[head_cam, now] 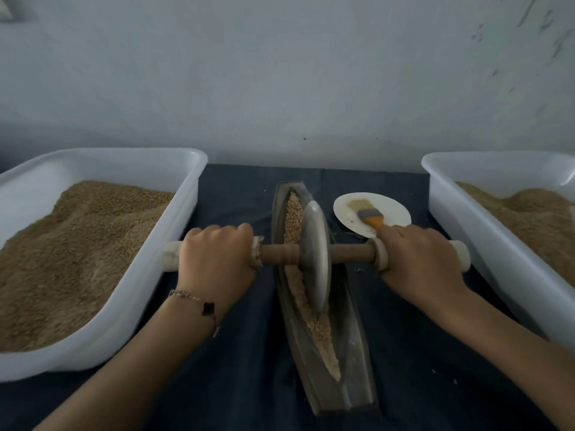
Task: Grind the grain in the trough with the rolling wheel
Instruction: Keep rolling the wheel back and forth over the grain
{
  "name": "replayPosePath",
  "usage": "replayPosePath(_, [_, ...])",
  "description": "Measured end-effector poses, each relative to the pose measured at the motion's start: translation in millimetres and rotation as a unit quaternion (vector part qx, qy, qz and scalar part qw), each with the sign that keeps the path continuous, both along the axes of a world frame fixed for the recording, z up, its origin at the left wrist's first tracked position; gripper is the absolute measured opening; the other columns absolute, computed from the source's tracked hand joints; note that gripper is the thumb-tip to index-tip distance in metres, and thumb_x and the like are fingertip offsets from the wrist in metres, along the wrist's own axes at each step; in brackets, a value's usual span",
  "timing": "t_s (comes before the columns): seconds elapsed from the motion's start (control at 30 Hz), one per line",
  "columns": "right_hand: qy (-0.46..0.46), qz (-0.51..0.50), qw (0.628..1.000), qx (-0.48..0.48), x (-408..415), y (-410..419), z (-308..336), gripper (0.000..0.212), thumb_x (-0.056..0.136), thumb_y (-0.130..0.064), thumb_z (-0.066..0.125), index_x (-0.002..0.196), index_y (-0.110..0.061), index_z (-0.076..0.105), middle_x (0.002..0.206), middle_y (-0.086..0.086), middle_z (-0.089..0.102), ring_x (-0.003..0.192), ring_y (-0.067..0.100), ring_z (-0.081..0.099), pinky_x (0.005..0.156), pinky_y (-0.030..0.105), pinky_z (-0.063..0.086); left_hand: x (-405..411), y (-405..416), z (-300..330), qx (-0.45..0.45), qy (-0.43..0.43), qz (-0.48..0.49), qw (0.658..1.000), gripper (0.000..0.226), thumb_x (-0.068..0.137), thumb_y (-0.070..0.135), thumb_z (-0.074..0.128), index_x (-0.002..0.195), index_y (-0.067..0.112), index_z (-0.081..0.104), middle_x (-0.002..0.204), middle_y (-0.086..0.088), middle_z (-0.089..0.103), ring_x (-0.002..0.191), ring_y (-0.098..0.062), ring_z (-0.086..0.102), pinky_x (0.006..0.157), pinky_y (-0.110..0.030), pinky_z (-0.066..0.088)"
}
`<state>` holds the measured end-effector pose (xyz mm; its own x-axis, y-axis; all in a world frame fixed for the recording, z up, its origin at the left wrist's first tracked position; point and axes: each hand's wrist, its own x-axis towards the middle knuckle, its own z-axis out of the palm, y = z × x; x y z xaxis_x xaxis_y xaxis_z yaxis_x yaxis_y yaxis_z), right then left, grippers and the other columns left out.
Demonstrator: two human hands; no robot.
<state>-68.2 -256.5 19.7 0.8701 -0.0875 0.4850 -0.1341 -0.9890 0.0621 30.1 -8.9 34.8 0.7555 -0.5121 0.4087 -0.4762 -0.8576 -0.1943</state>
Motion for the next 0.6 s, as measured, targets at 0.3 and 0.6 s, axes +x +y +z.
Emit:
replayPosePath(0.3, [-0.048, 0.107, 0.993, -0.020, -64.5, 6.6, 27.1, 0.020, 0.051, -0.004, 0.071, 0.060, -0.015, 0.056, 0.052, -0.002, 0.049, 0.046, 0.023, 0.047, 0.040, 0.035, 0.040, -48.3, 34.4, 6.4, 0.009, 0.104, 0.033, 0.994, 0.024, 0.081, 0.047, 0.045, 0.070, 0.029, 0.035, 0.064, 0.012, 0.047, 0.054, -0.005, 0.039, 0.043, -0.020, 0.020])
replayPosePath(0.6, [-0.051, 0.029, 0.997, -0.043, 24.5, -9.6, 4.9, 0.028, 0.046, -0.007, 0.081, 0.062, -0.009, 0.057, 0.053, 0.006, 0.056, 0.045, 0.028, 0.052, 0.046, 0.029, 0.037, 20.1, -2.5, -7.4, -0.031, 0.073, 0.047, 0.996, 0.030, 0.087, 0.033, 0.049, 0.065, 0.027, 0.031, 0.062, 0.011, 0.040, 0.058, -0.010, 0.041, 0.054, -0.026, 0.027])
